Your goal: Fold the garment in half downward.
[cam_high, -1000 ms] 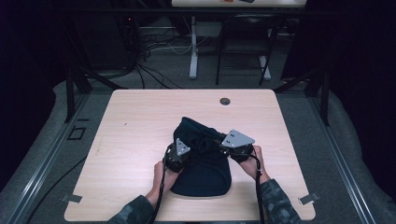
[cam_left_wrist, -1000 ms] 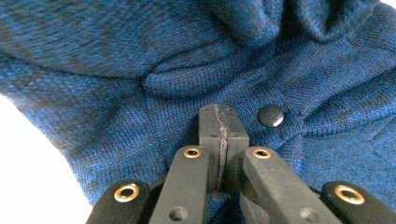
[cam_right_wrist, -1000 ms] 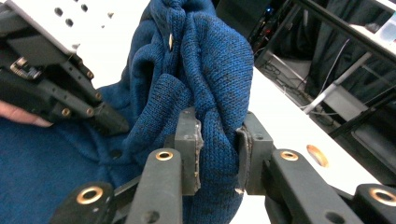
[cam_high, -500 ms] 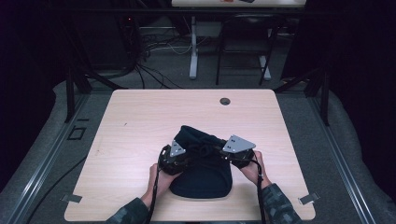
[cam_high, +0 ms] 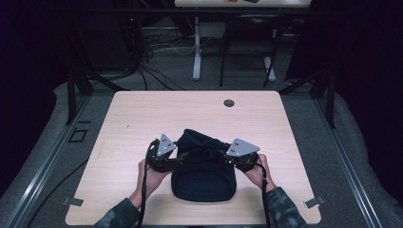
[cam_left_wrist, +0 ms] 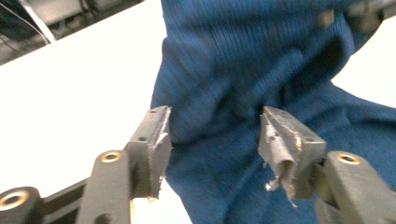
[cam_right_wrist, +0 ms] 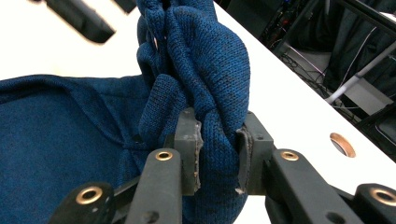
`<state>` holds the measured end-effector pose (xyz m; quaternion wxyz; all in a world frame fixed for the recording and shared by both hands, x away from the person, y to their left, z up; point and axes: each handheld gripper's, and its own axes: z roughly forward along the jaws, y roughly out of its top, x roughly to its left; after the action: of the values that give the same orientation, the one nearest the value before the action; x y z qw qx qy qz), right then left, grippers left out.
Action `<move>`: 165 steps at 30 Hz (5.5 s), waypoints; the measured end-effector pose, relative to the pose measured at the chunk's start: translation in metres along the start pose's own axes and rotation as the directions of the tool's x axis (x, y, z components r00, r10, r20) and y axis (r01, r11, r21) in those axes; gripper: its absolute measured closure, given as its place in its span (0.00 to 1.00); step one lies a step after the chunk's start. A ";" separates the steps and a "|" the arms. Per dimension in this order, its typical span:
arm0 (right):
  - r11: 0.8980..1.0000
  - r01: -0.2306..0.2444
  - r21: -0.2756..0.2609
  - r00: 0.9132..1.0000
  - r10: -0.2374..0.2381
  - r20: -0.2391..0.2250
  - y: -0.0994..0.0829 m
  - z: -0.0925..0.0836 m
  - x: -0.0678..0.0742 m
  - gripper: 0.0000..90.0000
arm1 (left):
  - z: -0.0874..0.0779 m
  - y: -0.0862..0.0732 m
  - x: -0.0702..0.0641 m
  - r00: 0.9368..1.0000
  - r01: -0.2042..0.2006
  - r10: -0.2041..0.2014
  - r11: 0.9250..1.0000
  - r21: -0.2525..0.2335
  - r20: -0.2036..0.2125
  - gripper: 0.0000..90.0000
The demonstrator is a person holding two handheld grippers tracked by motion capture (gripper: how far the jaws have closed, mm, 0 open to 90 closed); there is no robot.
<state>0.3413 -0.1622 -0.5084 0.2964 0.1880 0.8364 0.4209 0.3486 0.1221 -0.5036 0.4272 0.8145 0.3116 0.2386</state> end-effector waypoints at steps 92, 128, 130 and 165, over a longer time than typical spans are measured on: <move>0.966 -0.128 0.223 0.970 0.169 -0.177 -0.026 -0.031 0.048 0.48 | -0.015 -0.058 -0.029 0.940 -0.080 0.037 0.990 0.114 0.339 0.46; 0.913 -0.267 0.307 0.953 0.298 -0.058 -0.050 -0.009 0.038 0.27 | 0.010 -0.070 -0.016 0.979 -0.040 0.000 0.981 0.191 0.206 0.30; 0.916 -0.247 0.317 0.960 0.275 -0.046 -0.049 -0.007 0.041 0.25 | 0.011 -0.072 -0.016 0.979 -0.039 -0.001 0.980 0.195 0.202 0.30; 0.920 -0.205 0.333 0.954 0.264 -0.139 -0.058 0.012 0.043 0.09 | 0.011 -0.078 -0.028 0.966 -0.024 -0.025 0.983 0.185 0.256 0.23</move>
<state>0.3132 -0.1642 -0.5757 0.1323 0.2929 0.8876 0.3299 0.3126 0.1302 -0.5786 0.3861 0.8749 0.2746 0.1007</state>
